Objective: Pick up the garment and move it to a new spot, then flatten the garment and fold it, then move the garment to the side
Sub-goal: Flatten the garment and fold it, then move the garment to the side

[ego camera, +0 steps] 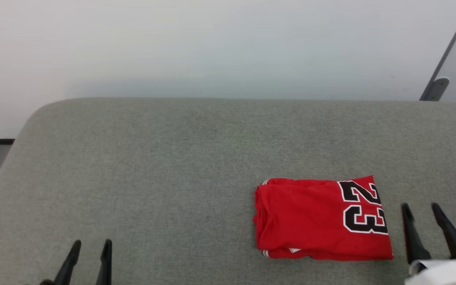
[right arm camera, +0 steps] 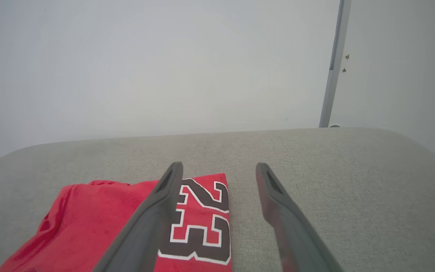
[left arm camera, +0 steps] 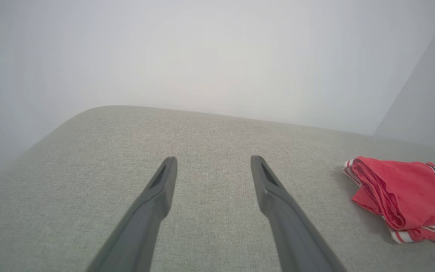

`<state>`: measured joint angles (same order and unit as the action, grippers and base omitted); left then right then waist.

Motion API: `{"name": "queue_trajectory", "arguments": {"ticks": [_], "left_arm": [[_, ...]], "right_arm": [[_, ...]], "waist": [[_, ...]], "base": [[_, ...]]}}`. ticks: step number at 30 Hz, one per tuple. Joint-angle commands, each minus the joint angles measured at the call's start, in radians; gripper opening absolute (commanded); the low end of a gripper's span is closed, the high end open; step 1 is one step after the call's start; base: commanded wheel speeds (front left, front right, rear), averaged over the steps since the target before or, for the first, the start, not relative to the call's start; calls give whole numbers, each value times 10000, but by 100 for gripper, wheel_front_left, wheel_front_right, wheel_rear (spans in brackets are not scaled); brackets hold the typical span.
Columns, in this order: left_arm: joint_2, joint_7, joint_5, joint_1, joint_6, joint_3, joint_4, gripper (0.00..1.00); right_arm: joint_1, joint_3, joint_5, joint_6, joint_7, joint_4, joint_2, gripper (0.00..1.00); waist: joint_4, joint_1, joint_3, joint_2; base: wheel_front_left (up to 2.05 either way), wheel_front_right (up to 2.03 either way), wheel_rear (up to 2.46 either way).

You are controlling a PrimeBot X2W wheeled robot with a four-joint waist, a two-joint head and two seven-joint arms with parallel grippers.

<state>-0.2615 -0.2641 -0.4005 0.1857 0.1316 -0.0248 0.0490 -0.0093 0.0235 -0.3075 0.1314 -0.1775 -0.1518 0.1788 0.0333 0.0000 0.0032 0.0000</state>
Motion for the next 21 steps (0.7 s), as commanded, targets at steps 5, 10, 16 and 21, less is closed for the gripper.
{"name": "queue_trajectory", "arguments": {"ticks": [5,10,16,21], "left_arm": [[190,8,162,688,-23,-171,-558,100],[249,8,180,919,-24,-289,-843,100],[180,8,175,746,-23,-265,-877,100],[169,8,131,662,-23,-208,-883,100]], "right_arm": [[1126,584,-115,-17,220,1061,-121,100],[1604,818,-66,-17,542,1825,-296,100],[1614,761,14,-17,756,2104,-488,100],[1585,724,61,-17,808,2188,-583,100]], "waist": [[182,0,-75,0],[171,0,-27,0],[164,0,7,0],[187,0,72,0]], "base": [[0,0,0],[0,0,0],[0,0,0],[0,0,0]]}}
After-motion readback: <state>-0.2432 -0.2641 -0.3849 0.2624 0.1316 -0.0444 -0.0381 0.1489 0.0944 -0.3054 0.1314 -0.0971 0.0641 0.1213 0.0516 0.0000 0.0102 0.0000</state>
